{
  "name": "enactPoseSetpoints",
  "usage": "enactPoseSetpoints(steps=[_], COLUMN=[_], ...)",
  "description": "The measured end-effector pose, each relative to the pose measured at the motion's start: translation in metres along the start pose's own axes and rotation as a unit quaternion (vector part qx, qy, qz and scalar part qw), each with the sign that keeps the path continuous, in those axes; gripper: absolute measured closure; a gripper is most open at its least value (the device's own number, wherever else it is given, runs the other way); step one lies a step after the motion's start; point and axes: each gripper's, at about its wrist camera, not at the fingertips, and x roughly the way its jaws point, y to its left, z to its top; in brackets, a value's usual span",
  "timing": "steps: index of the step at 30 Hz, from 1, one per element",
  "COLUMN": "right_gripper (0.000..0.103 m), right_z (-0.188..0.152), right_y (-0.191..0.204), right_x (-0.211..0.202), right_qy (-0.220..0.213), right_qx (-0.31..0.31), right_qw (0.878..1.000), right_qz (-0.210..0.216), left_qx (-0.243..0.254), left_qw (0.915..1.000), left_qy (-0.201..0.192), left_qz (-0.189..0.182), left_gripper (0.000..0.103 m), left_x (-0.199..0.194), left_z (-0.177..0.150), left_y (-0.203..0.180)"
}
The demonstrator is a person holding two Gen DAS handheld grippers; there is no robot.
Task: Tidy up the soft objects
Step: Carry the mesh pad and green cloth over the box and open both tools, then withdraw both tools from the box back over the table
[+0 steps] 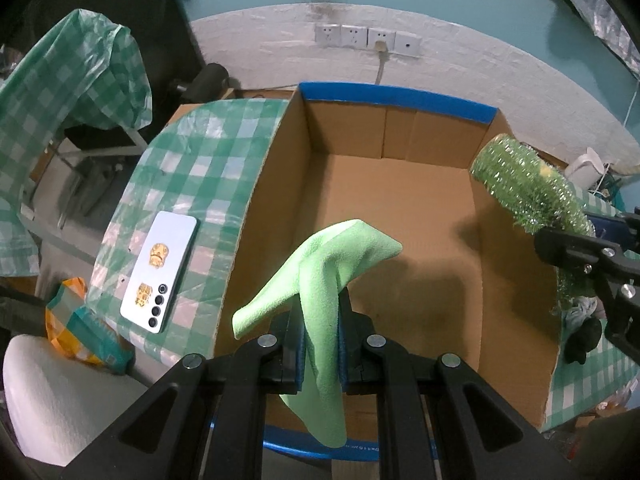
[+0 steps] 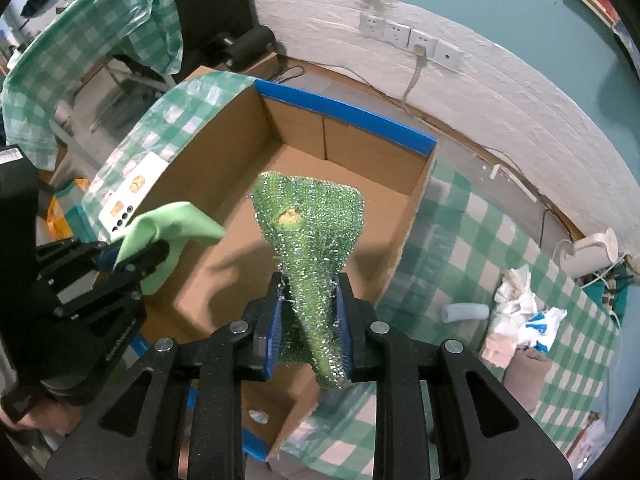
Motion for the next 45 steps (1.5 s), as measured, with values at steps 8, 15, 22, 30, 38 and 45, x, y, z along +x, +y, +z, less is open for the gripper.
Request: enactPoseSetpoints(steps=[8, 15, 22, 30, 38, 45], right_gripper=[0.053, 0.046, 0.046, 0.046, 0.045, 0.041], right_z=[-0.002, -0.006, -0.010, -0.017, -0.029, -0.044], right_y=[-0.005, -0.008, -0.015, -0.028, -0.044, -0.065], right_x=[0.005, 0.001, -0.005, -0.012, -0.020, -0.028], right_qy=[0.004, -0.002, -0.008, -0.014, -0.017, -0.020], right_qx=[0.008, 0.013, 0.024, 0.038, 0.048, 0.063], right_qw=[1.000, 1.000, 1.000, 0.999, 0.999, 0.998], right_qz=[0.000, 0.004, 0.004, 0.001, -0.004, -0.013], left_qx=[0.002, 0.003, 0.002, 0.006, 0.024, 0.043], left_qw=[1.0000, 1.0000, 0.9999, 0.9999, 0.9995, 0.9986], left_qy=[-0.005, -0.007, -0.009, -0.013, -0.017, -0.026], left_qz=[0.006, 0.005, 0.005, -0.003, -0.010, -0.017], left_gripper=[0.064, 0.064, 0.064, 0.064, 0.057, 0.055], left_x=[0.000, 0.000, -0.002, -0.010, -0.014, -0.023], left_z=[0.002, 0.003, 0.004, 0.005, 0.004, 0.005], left_y=[-0.001, -0.001, -0.002, -0.013, -0.031, -0.055])
